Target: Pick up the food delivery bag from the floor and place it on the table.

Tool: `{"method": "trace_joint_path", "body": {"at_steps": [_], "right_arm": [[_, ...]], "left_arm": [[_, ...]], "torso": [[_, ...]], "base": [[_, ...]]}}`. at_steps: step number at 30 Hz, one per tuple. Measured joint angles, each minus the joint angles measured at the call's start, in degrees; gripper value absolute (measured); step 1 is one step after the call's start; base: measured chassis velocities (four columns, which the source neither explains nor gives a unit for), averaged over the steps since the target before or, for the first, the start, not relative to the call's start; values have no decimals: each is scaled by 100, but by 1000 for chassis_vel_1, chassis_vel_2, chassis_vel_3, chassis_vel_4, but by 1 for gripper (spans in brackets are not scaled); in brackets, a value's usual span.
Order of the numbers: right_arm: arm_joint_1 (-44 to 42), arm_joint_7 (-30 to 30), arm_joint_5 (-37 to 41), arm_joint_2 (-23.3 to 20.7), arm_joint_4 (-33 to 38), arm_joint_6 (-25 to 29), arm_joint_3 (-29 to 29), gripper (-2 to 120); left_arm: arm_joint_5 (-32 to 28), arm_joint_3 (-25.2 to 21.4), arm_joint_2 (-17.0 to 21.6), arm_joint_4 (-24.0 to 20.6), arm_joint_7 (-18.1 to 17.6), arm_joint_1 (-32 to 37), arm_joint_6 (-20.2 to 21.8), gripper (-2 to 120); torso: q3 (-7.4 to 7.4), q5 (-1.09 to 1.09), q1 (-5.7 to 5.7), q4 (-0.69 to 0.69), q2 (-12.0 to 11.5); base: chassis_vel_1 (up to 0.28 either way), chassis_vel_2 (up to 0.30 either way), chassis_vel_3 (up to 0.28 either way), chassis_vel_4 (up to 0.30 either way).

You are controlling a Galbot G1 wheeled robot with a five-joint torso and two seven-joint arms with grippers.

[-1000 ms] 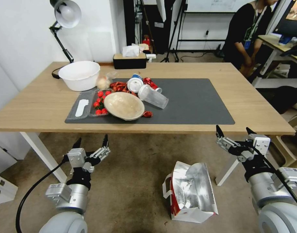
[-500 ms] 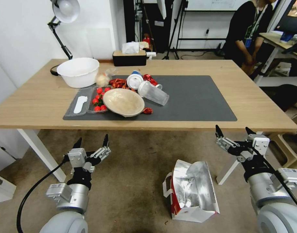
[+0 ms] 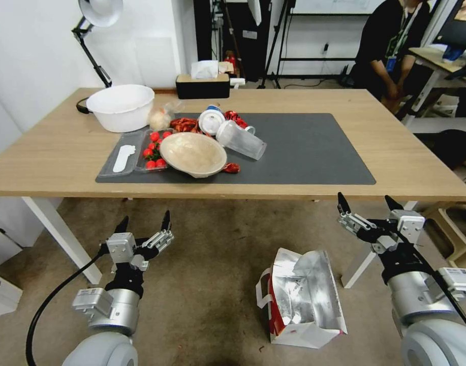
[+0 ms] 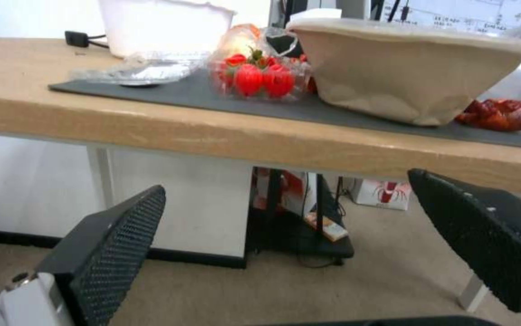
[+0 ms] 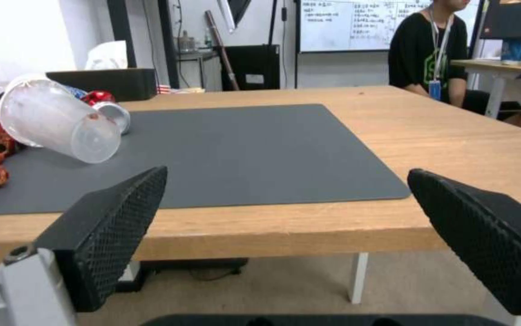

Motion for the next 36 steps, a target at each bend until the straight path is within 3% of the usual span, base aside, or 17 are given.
{"method": "trace_joint_path", "body": {"at_steps": [22, 36], "right_arm": [[2, -6, -2, -7, 19, -22, 16, 100], [-15, -5, -23, -3, 10, -30, 10, 100]], "left_arm": [[-2, -6, -5, -4, 2, -1, -9, 100], [-2, -4, -3, -14, 3, 5, -9, 100]], "torso": [[-172, 0, -116, 0, -285], [-429, 0, -277, 0, -705]], "base": [[0, 0, 0, 0], [0, 0, 0, 0]]}}
